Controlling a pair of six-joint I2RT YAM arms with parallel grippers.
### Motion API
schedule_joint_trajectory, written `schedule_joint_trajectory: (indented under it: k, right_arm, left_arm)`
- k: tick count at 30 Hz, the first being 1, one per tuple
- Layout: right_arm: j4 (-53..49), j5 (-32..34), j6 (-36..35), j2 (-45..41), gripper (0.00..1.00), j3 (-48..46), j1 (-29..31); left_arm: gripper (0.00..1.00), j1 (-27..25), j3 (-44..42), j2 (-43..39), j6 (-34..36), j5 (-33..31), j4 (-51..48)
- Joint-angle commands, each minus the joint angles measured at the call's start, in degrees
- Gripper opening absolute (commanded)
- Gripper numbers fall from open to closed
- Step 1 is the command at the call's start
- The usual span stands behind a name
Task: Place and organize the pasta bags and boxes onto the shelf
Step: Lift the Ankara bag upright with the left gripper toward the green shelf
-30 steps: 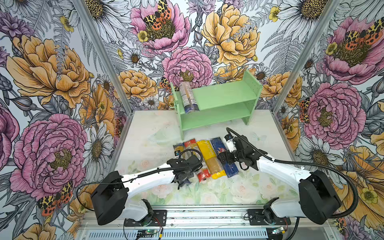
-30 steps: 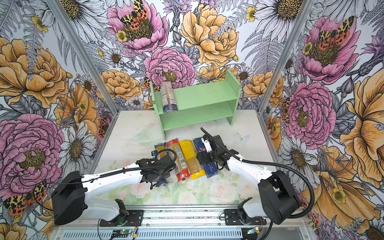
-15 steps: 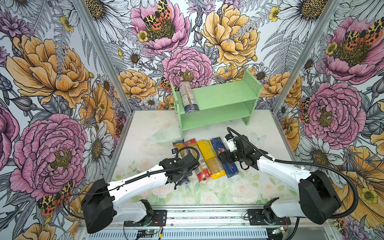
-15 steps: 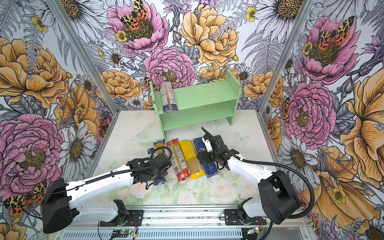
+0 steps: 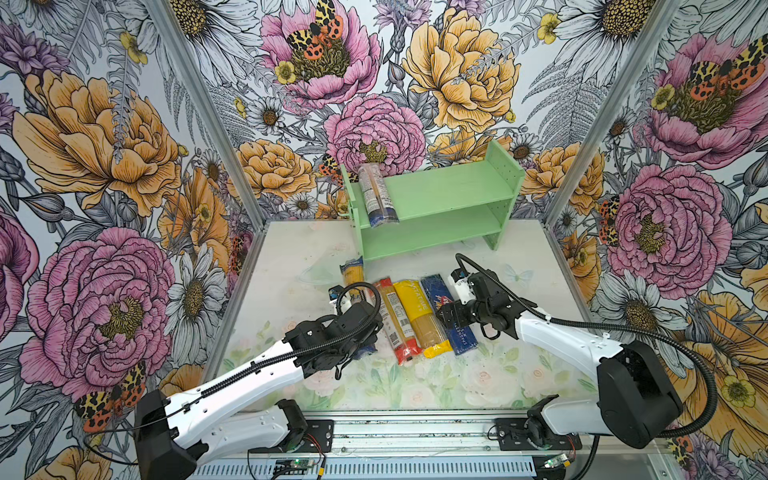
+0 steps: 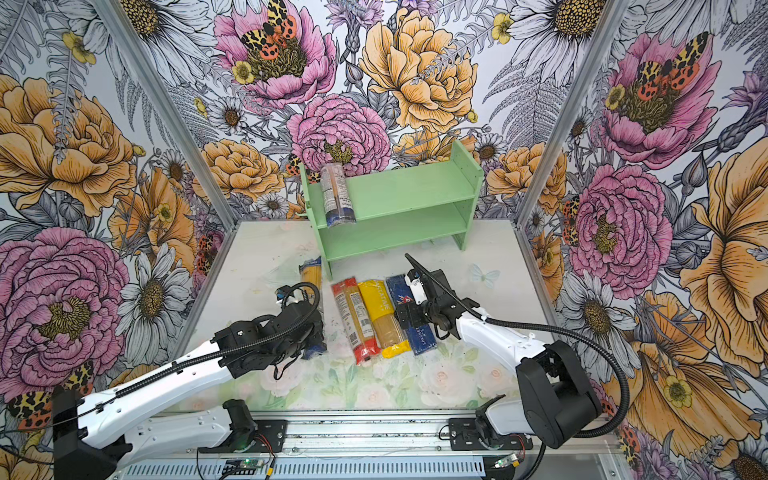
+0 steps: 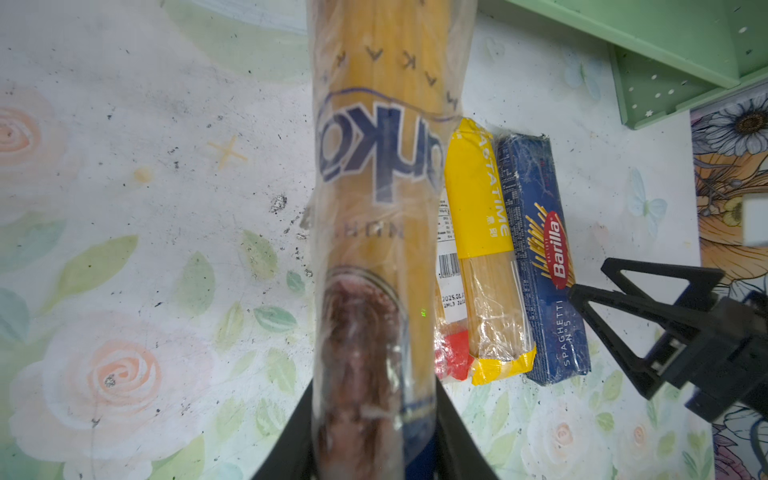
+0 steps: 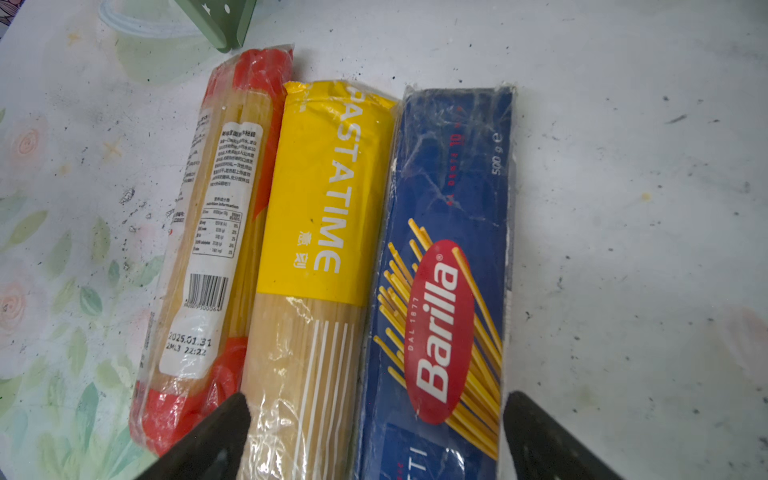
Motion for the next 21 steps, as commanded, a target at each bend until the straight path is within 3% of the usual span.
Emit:
schedule_joint_trajectory:
  k: [1,21]
  right_arm:
    - [-0.09,-0.74,-0.31,0.56,0.97,1.56,-0.56]
    - [-0.15,-1.03,-0.10,2.53,0.97,2.26,-0.80]
  left_arm:
    - [0.00,0.36,4.51,-2.37,2.59,-5.33,3.99]
    - [0.00,0.89,9.31,-8.05,8.14,-7.71,3.99]
